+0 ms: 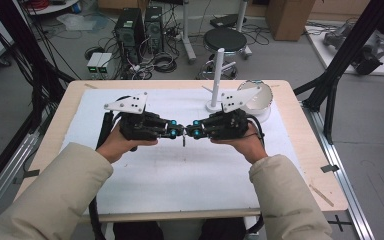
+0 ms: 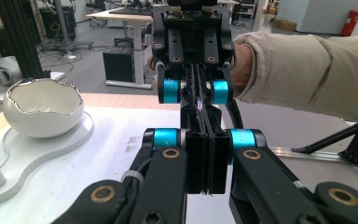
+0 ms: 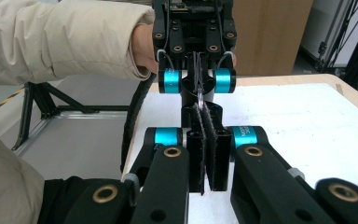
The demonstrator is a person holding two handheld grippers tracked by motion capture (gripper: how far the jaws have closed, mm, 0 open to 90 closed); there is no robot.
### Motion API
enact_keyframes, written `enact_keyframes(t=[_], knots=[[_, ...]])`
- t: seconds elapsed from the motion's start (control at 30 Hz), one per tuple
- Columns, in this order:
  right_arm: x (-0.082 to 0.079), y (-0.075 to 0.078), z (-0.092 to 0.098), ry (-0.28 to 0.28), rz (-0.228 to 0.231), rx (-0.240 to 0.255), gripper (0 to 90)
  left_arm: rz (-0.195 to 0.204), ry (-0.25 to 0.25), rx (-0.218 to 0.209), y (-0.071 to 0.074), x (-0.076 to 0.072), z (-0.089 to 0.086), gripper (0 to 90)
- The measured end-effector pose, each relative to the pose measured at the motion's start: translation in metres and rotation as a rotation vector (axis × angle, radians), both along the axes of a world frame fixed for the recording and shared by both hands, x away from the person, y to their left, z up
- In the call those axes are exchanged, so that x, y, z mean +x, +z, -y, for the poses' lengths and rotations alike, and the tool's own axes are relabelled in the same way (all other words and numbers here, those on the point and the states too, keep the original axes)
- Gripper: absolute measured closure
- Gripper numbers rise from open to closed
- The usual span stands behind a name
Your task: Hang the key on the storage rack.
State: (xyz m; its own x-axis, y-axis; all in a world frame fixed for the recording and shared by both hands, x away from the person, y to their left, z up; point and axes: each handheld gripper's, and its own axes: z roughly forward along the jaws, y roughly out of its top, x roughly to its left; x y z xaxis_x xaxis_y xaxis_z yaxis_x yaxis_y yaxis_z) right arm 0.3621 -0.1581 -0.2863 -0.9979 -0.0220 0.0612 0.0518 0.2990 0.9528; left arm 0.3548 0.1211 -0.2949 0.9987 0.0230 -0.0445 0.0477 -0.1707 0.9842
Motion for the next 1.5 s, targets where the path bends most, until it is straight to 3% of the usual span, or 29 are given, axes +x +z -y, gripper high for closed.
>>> enact_keyframes(t=[0.2,0.3,0.33,0.4,0.47,0.5,0.57,0.6,0.67,0.73,0.87,1.03,1.2,1.5], knots=[[0.001,0.001,-0.001,-0.008,-0.006,-0.007,89.2,-0.016,-0.004,-0.012,-0.002,0.002,-0.001,88.0],[0.001,0.002,-0.002,-0.014,-0.014,-0.015,89.2,-0.007,0.021,-0.007,-0.004,0.002,-0.003,85.1],[0.002,0.002,-0.002,-0.013,-0.017,-0.013,89.2,0.004,0.035,-0.01,-0.006,0.002,-0.004,78.3],[0.004,0.003,0.001,-0.035,-0.049,-0.009,89.2,-0.013,0.064,0.0,-0.01,0.002,-0.007,62.7],[0.006,0.003,0.004,-0.061,-0.047,-0.019,89.1,-0.003,0.105,0.016,-0.013,0.003,-0.013,52.5],[0.009,0.005,0.009,-0.093,-0.058,-0.022,89.2,-0.001,0.123,0.017,-0.015,0.003,-0.015,39.8],[0.01,0.006,0.011,-0.106,-0.065,-0.019,89.1,0.003,0.163,0.027,-0.02,0.002,-0.024,38.1],[0.012,0.007,0.015,-0.123,-0.064,-0.009,89.1,0.02,0.21,0.041,-0.022,0.001,-0.029,36.2],[0.016,0.009,0.021,-0.145,-0.076,0.005,89.1,0.035,0.307,0.076,-0.028,-0.003,-0.039,19.2],[0.024,0.014,0.029,-0.186,-0.079,-0.019,89.1,0.048,0.342,0.074,-0.035,-0.008,-0.052,9.6],[0.035,0.021,0.037,-0.217,-0.083,-0.036,89.1,0.042,0.458,0.072,-0.05,-0.017,-0.08,2.0],[0.051,0.033,0.048,-0.259,-0.087,-0.075,89.1,0.02,0.534,0.042,-0.07,-0.029,-0.111,1.7],[0.067,0.041,0.06,-0.295,-0.087,-0.109,89.1,0.051,0.634,0.003,-0.094,-0.048,-0.138,1.7],[0.095,0.037,0.068,-0.346,-0.106,-0.154,89.1,0.088,0.703,-0.051,-0.128,-0.071,-0.153,1.7]])
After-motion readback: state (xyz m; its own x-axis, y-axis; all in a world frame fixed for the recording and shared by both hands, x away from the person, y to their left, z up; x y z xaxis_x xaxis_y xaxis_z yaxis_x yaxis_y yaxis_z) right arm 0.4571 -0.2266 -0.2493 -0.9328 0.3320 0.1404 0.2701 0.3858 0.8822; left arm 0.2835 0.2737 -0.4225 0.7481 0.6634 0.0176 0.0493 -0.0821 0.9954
